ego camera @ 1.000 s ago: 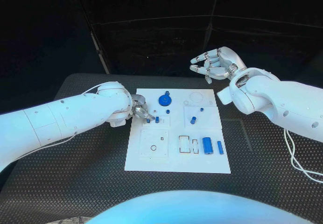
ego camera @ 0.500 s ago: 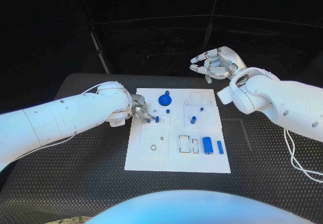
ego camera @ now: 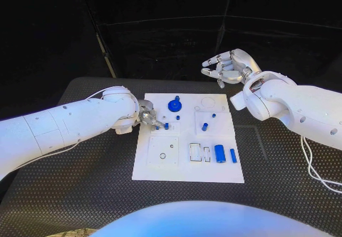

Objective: Assemble the parts on the task board

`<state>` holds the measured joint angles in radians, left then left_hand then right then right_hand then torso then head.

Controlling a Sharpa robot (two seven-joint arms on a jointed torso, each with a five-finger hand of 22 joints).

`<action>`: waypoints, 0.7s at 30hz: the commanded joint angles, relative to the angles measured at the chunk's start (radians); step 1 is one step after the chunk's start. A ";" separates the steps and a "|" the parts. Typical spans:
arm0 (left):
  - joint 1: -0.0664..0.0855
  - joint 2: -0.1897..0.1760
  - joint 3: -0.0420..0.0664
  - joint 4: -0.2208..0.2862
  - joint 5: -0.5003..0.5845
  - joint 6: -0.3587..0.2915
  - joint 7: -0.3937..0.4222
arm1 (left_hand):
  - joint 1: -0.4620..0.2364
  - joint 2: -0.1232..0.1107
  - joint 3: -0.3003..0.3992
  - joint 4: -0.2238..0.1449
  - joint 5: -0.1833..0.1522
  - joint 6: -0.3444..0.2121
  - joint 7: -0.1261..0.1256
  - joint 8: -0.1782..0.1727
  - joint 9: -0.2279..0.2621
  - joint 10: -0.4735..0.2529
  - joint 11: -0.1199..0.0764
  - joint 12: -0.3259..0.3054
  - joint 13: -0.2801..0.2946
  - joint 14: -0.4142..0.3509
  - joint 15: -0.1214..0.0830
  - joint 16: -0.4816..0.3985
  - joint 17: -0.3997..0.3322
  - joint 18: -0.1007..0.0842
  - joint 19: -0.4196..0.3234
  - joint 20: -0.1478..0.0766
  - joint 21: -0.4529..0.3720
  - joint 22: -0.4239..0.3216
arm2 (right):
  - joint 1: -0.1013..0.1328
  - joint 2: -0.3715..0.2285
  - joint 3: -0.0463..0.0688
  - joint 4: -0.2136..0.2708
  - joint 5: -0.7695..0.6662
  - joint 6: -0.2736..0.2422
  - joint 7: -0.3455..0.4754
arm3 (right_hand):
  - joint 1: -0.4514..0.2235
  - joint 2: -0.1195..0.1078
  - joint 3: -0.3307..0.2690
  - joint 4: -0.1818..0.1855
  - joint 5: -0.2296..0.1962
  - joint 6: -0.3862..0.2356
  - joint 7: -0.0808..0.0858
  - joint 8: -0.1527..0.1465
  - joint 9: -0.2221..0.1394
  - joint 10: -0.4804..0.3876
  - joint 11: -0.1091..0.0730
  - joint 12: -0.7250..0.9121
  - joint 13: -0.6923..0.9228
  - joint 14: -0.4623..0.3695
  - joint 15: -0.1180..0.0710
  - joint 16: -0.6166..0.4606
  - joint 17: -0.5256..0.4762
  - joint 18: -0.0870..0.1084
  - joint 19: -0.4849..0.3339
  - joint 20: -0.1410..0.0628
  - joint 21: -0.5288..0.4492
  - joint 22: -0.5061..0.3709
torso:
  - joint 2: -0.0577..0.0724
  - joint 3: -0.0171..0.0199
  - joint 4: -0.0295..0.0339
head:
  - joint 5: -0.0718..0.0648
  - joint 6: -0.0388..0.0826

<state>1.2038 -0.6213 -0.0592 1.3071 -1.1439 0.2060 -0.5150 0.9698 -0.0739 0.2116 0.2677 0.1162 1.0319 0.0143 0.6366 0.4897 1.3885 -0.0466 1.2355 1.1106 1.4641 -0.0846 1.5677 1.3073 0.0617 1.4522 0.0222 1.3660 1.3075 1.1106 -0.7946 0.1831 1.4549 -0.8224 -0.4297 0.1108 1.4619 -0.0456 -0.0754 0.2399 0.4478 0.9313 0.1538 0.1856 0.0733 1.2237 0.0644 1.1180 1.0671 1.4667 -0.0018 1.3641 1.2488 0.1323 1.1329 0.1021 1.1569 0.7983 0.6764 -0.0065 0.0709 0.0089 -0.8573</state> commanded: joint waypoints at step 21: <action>-0.009 -0.046 0.059 0.036 0.009 -0.079 -0.008 | 0.043 0.044 -0.094 0.017 0.000 -0.030 0.016 -0.013 -0.010 -0.049 0.011 -0.070 -0.085 0.107 -0.001 0.003 0.263 0.007 -0.029 0.003 -0.059 0.055 | 0.001 0.003 0.001 -0.003 0.001 0.005 0.008 | -0.003 0.006 0.001 0.004 0.003 -0.008 -0.001 0.004 -0.001 0.000 0.000 0.004 0.000 0.030 -0.009 -0.003 -0.001 0.014 -0.002 -0.003 -0.005 -0.001 | 0.000 0.0003 0.0000 | -0.003 0.004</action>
<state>1.1935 -0.6648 -0.0024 1.3388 -1.1429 0.1625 -0.5194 1.0076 -0.0363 0.1237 0.2868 0.1162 1.0090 0.0289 0.6275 0.4817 1.3465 -0.0371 1.1688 1.0297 1.4672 -0.0876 1.5677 1.3073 0.0617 1.4292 0.0264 1.3132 1.3075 1.1100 -0.7927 0.1831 1.4512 -0.8224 -0.4293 0.1113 1.4619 -0.0456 -0.0754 0.2399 0.4478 0.9313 0.1538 0.1856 0.0733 1.2237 0.0644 1.1180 1.0671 1.4667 -0.0018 1.3641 1.2487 0.1322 1.1329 0.1021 1.1569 0.7985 0.6767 -0.0066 0.0703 0.0059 -0.8542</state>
